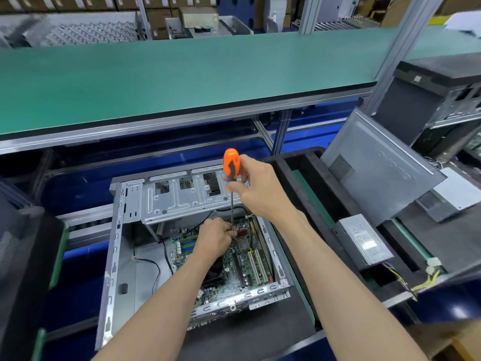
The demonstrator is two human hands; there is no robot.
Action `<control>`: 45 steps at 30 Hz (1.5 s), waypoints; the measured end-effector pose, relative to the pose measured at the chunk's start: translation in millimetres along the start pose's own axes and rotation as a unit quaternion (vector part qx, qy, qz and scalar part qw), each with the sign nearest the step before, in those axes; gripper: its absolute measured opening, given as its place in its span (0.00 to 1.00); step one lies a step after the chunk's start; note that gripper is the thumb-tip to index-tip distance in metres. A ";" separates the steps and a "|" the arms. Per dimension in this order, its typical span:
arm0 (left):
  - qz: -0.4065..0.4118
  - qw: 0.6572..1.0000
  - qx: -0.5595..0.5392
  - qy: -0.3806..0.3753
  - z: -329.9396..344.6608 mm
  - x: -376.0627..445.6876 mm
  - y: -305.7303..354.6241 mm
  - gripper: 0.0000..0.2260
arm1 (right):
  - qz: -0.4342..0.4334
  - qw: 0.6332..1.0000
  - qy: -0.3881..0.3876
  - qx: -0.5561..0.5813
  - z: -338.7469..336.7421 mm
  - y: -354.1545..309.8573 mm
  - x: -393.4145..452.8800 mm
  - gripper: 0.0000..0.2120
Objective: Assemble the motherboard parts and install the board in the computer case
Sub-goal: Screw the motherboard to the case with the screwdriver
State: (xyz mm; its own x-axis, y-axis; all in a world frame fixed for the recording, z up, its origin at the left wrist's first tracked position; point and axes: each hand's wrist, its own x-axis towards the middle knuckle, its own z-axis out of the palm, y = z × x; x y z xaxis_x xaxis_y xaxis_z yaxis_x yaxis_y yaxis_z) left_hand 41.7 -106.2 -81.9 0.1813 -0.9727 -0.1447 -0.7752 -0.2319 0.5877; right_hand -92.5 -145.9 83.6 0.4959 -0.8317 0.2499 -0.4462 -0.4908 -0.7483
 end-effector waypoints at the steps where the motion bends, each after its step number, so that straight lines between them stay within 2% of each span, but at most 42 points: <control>1: 0.001 1.000 0.001 -0.001 -0.2 0.0 0.1 0.08 | 0.002 1.000 0.011 0.000 1.4 0.4 0.3 0.08; 5: 0.005 1.000 0.014 -0.009 0.0 1.5 0.2 0.07 | 0.012 0.996 0.086 -0.001 8.3 1.6 -2.8 0.17; 8: 0.007 1.000 0.017 -0.013 0.4 2.6 -0.4 0.06 | -0.009 0.998 0.049 -0.039 7.1 4.2 -0.5 0.16; 11: 0.007 1.000 0.026 -0.012 0.4 3.2 -1.0 0.07 | -0.018 1.000 0.014 -0.003 6.4 7.1 -1.0 0.07; 15: 0.004 0.999 0.033 -0.015 -0.2 3.6 -0.5 0.09 | -0.029 0.999 0.046 0.005 9.2 8.8 -2.6 0.07; 20: 0.008 0.999 0.047 -0.018 -4.3 -2.6 6.0 0.10 | 0.007 0.994 0.112 -0.013 10.1 13.6 -8.6 0.15; 25: -0.036 0.996 -0.064 0.047 -17.8 -21.2 -0.1 0.04 | 0.002 0.995 0.094 -0.023 11.2 25.0 -14.6 0.13; 27: -0.076 0.980 -0.165 0.077 -22.1 -31.6 -5.5 0.07 | 0.030 0.997 0.068 -0.018 23.0 30.3 -19.3 0.10; 29: -0.149 0.924 -0.336 0.107 -26.7 -37.8 -8.6 0.11 | 0.063 0.997 0.039 -0.016 36.5 36.1 -23.6 0.10; 30: -0.183 0.875 -0.435 0.110 -30.2 -39.3 -8.4 0.13 | 0.078 0.996 0.025 -0.020 42.9 38.6 -25.0 0.11; 32: -0.215 0.755 -0.614 0.083 -38.4 -41.7 -7.2 0.15 | 0.104 0.994 -0.005 -0.038 53.0 44.0 -26.7 0.13; 35: -0.237 0.564 -0.790 0.027 -45.9 -49.0 -8.9 0.16 | 0.116 0.991 -0.036 -0.061 59.5 47.2 -29.4 0.16; 36: -0.240 0.510 -0.826 0.015 -46.8 -52.5 -10.0 0.15 | 0.115 0.991 -0.030 -0.057 58.7 45.8 -29.4 0.16; 37: -0.236 0.474 -0.848 0.013 -47.2 -55.2 -11.2 0.14 | 0.109 0.993 -0.013 -0.048 56.6 42.2 -28.4 0.16; 38: -0.224 0.456 -0.861 0.017 -47.1 -56.4 -12.5 0.14 | 0.097 0.995 0.012 -0.033 53.2 37.0 -26.3 0.17; 39: -0.209 0.453 -0.866 0.022 -46.7 -57.0 -13.2 0.14 | 0.077 0.996 0.036 -0.019 49.7 31.2 -23.4 0.17; 41: -0.188 0.461 -0.867 0.031 -47.2 -57.4 -13.7 0.15 | 0.026 0.998 0.063 -0.001 43.1 18.2 -15.7 0.17; 45: -0.173 0.452 -0.875 0.016 -50.4 -56.6 -14.1 0.18 | 0.004 0.995 0.097 0.038 36.9 0.6 -5.3 0.18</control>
State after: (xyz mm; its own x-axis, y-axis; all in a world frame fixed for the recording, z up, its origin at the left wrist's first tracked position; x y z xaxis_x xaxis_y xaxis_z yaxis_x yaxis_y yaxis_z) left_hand 72.8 -48.2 -41.9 0.1395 -0.8699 -0.4731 0.9634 0.0089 0.2677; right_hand -67.8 -132.1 59.1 0.3354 -0.8738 0.3522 -0.3892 -0.4689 -0.7929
